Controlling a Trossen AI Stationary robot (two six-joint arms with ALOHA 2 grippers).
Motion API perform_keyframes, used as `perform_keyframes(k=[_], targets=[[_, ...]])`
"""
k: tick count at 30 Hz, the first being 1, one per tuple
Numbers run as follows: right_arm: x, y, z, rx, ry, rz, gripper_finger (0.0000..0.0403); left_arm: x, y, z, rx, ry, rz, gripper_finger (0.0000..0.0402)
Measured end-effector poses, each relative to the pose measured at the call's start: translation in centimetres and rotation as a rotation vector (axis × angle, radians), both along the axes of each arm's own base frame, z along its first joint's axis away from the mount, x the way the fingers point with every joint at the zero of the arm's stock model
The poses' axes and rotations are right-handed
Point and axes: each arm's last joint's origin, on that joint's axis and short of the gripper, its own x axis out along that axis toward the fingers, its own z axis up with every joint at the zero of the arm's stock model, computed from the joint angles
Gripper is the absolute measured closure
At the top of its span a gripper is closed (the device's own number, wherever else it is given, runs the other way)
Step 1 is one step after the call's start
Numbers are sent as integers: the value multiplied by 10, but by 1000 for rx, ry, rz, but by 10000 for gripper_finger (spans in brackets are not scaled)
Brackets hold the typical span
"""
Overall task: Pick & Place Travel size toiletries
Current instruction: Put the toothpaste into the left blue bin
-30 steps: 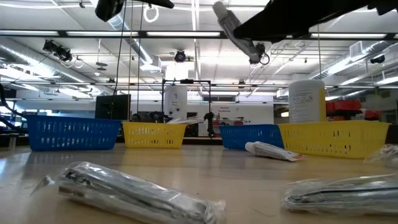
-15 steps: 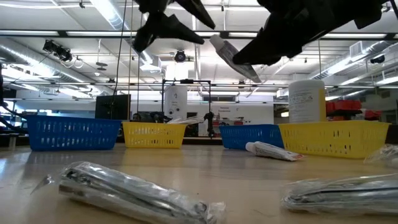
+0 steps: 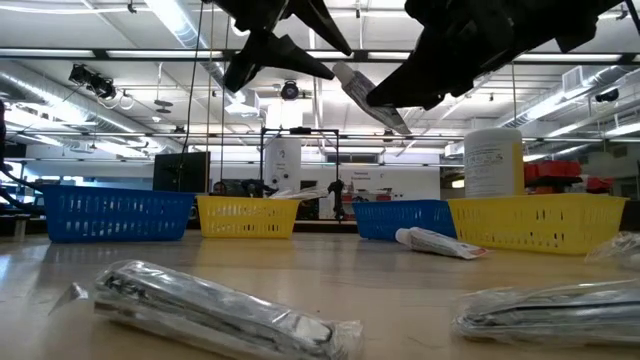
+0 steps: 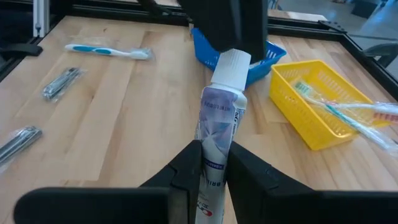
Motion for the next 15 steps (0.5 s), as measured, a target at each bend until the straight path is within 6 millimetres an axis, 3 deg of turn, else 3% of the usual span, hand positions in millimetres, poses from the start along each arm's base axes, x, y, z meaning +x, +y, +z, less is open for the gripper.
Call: perform_keyframes(k=[10,15], targets=[[3,-8,2,2,-20,1,327,3,12,0,-29,7,-8,254],[4,-12,2,2,-19,-9,327,5,17,-1,-27,19,-36,274]])
